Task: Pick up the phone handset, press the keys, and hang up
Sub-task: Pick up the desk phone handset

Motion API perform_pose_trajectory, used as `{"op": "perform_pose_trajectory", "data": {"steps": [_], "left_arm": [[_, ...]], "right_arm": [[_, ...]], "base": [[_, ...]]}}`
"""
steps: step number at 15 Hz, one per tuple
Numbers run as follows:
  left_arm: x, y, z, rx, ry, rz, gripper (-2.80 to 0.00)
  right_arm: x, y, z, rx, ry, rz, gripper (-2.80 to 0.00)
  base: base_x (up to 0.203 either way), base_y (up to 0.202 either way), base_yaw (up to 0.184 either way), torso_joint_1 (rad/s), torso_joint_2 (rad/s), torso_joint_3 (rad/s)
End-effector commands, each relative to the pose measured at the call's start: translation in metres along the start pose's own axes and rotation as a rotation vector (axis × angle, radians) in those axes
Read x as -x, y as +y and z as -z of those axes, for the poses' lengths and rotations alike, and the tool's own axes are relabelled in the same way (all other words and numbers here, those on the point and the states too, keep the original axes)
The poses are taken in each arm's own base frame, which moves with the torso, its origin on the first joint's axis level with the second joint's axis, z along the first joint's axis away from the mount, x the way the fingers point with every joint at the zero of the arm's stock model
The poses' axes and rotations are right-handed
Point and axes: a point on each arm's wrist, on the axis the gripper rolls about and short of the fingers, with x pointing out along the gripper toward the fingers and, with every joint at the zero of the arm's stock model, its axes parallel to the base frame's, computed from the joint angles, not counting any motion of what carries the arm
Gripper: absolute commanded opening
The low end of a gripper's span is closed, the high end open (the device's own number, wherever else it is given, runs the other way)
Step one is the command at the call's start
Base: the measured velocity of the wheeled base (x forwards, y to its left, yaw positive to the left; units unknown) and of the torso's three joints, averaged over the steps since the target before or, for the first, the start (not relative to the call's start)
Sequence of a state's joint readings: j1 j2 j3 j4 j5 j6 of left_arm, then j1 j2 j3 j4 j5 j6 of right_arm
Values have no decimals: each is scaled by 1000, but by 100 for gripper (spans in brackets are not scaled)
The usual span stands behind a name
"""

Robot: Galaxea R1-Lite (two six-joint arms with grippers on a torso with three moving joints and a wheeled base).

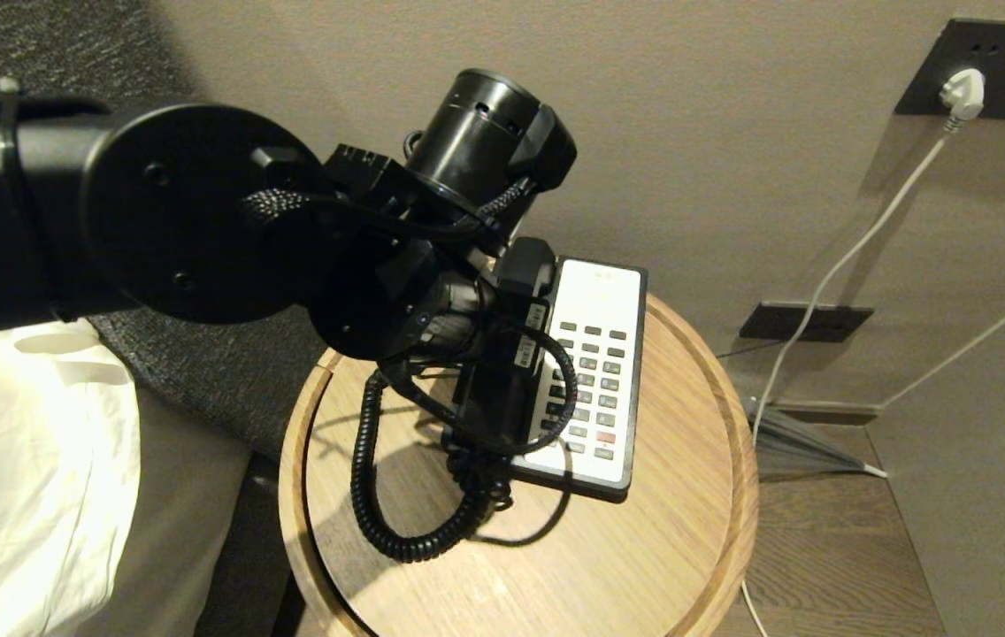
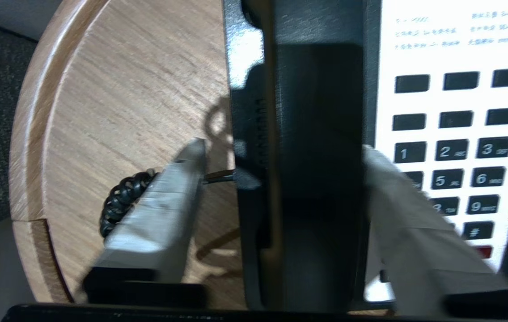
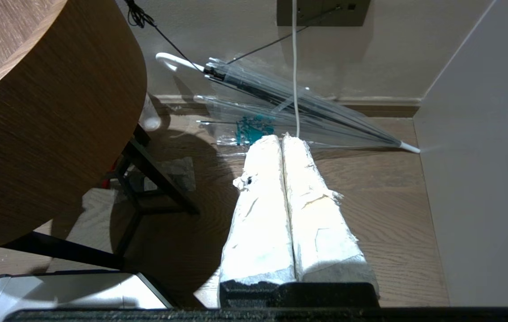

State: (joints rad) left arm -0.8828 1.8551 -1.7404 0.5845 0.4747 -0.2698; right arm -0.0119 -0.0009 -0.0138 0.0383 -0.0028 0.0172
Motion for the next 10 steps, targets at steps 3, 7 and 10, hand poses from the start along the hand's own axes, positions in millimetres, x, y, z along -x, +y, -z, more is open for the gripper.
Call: {"op": "perform_pose_trajectory", "data": {"steps": [3, 7, 10], "left_arm": [[-2, -2, 0, 2, 1, -4, -280], [-3, -2, 0, 7, 1, -5, -280], [-1, -1, -1, 15, -6, -6, -280]], "right_arm": [[0, 0, 0, 0, 0, 1, -280], [0, 0, 0, 0, 0, 1, -280], [0, 0, 0, 0, 0, 1, -280]], "base": [[0, 0, 0, 0, 0, 0], [0, 0, 0, 0, 0, 0], [0, 0, 0, 0, 0, 0]]}}
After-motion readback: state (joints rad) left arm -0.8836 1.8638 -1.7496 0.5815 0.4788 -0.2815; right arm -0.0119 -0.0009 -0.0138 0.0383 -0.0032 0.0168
